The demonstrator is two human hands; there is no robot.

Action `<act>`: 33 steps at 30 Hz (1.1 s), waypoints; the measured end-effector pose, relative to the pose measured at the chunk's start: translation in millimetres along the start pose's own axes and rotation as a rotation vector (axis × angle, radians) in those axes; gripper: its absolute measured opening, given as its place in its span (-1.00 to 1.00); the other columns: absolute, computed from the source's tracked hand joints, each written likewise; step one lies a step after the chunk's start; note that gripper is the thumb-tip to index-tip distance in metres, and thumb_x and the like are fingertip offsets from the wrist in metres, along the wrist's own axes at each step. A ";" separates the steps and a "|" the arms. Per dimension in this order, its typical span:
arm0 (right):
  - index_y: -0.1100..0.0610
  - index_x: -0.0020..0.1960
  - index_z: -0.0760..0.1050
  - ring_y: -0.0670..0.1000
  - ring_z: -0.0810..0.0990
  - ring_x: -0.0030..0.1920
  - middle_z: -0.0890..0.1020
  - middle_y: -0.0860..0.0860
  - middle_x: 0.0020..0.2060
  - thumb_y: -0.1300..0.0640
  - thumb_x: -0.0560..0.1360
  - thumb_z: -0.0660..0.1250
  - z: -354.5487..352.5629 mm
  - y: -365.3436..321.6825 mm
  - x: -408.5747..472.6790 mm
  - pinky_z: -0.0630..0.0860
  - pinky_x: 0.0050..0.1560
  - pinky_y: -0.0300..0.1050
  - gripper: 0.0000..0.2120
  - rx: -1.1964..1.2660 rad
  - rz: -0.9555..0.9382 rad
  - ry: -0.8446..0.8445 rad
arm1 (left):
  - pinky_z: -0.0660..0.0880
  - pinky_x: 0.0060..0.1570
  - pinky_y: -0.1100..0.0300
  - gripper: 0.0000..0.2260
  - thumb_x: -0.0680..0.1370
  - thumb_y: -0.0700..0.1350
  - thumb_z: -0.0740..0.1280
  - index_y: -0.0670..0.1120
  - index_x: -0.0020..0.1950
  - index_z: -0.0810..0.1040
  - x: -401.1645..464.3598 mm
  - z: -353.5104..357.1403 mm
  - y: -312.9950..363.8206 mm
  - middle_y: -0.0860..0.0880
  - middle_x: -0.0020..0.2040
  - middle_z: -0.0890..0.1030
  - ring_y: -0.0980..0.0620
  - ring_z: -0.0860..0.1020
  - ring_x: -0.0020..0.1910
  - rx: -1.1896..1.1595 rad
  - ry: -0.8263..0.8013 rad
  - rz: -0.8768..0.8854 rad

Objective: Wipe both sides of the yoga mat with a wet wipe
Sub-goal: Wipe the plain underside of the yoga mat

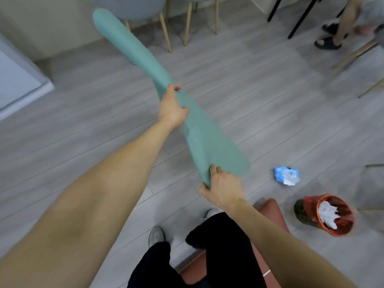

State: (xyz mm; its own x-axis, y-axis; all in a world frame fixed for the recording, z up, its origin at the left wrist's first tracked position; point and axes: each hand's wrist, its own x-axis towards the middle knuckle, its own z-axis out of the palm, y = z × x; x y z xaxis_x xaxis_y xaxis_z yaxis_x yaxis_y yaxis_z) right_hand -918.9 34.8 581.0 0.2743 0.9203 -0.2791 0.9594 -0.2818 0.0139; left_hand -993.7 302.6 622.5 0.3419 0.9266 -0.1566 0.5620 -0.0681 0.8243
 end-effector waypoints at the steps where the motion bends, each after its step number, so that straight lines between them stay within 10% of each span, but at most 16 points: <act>1: 0.21 0.12 0.57 0.17 0.61 -0.44 0.60 0.06 -0.26 -0.23 0.37 0.35 9.7 4.0 9.4 0.42 -0.48 -0.07 -0.45 -0.015 -0.038 -0.006 | 0.47 0.19 0.20 -0.42 0.44 -0.24 0.42 0.00 0.43 0.39 3.5 3.1 -9.2 -0.08 0.28 0.58 -0.12 0.59 0.19 -0.013 0.011 -0.035; 6: 0.24 0.16 0.60 0.12 0.55 -0.52 0.58 0.05 -0.27 -0.21 0.32 0.43 95.6 11.2 58.7 0.31 -0.55 -0.13 -0.39 -0.008 -0.301 -0.087 | 0.61 0.18 0.05 -0.10 0.38 -0.07 0.41 0.26 0.62 0.04 11.2 43.2 -121.2 0.00 0.17 0.67 -0.09 0.67 0.07 -0.152 0.124 -0.300; 9: 0.22 0.13 0.63 0.07 0.58 -0.50 0.62 0.04 -0.29 -0.20 0.23 0.52 186.7 6.9 91.6 0.41 -0.55 -0.15 -0.36 -0.017 -0.457 -0.160 | 0.60 0.19 -0.02 0.04 0.37 0.08 0.44 0.06 0.70 -0.12 5.2 92.4 -213.4 0.00 0.10 0.70 -0.11 0.68 0.10 -0.168 0.238 -0.549; 17: 0.14 0.28 0.66 -0.02 0.64 -0.41 0.70 -0.04 -0.22 -0.28 0.39 0.48 463.8 -2.1 93.8 0.44 -0.50 -0.18 -0.37 -0.009 -0.781 -0.344 | 0.68 0.09 -0.01 -0.56 0.31 0.02 0.69 0.01 0.12 0.66 -64.4 246.9 -474.7 0.03 0.01 0.75 0.01 0.75 -0.03 -0.385 0.162 -0.805; 22: 0.08 0.49 0.41 0.21 0.70 -0.03 0.67 0.09 0.20 -0.28 0.65 -0.01 593.4 25.8 103.8 0.62 -0.12 0.07 -0.39 0.183 -0.741 -0.493 | 0.67 0.12 -0.05 -0.36 0.15 0.19 0.56 -0.06 0.17 0.69 -108.4 354.4 -628.9 -0.02 0.06 0.74 -0.07 0.71 0.03 -0.208 0.141 -0.908; 33: 0.23 0.43 0.38 0.24 0.52 0.30 0.54 0.18 0.29 0.23 0.42 0.26 670.0 0.1 257.6 0.50 0.28 0.08 -0.44 0.463 -0.452 -0.116 | 0.66 0.13 -0.10 -0.39 0.27 0.10 0.48 -0.11 0.28 0.61 -159.9 394.2 -763.2 -0.04 0.11 0.70 -0.10 0.69 0.07 -0.183 0.410 -0.964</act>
State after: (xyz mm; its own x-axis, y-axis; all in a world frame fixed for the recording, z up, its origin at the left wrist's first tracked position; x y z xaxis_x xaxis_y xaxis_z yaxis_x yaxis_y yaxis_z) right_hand -892.3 89.8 -134.2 -0.1827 0.9475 -0.2626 0.8440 0.0141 -0.5362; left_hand -1180.4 60.6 -196.0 -0.4866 0.6159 -0.6196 0.3270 0.7861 0.5245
